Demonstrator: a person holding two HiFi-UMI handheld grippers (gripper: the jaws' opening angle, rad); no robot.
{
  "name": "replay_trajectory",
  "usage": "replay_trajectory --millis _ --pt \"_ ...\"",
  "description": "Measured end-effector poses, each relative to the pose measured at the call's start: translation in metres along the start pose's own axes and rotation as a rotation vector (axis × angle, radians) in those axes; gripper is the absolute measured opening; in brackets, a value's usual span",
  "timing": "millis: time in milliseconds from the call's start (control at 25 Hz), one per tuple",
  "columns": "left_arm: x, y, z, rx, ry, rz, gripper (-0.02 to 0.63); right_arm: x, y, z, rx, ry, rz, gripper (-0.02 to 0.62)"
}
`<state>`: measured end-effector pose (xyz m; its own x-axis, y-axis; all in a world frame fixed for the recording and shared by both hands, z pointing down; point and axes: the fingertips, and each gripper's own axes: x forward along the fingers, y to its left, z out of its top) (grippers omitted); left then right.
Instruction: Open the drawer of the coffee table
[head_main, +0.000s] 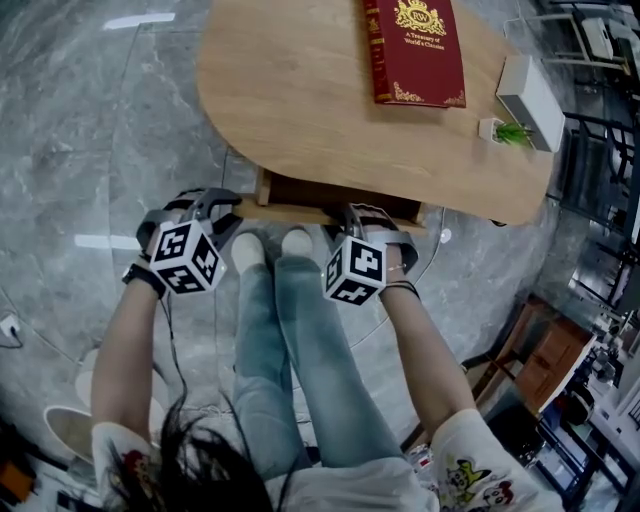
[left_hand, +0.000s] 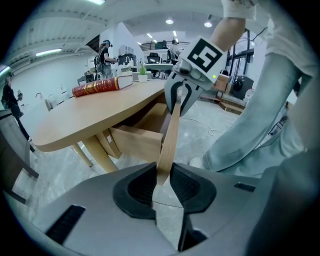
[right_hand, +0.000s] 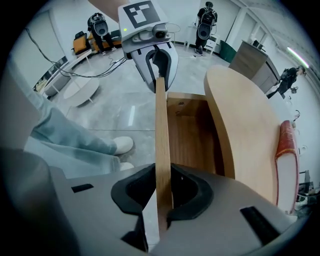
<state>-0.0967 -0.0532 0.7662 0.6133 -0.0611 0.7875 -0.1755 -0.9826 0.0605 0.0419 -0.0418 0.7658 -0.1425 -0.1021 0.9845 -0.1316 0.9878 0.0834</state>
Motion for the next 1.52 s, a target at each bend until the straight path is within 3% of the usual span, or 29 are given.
replay_trajectory --millis 720,1520 --pt "0.001 -0.075 -0.018 -0.010 0.063 -0.023 0.072 -0.001 0.075 -0.011 -0.027 0.010 0.069 0.065" --pt "0.002 -0.078 -0.020 -0.036 0.091 0.023 0.074 0.000 0.080 -0.012 -0.031 0.011 0.069 0.064"
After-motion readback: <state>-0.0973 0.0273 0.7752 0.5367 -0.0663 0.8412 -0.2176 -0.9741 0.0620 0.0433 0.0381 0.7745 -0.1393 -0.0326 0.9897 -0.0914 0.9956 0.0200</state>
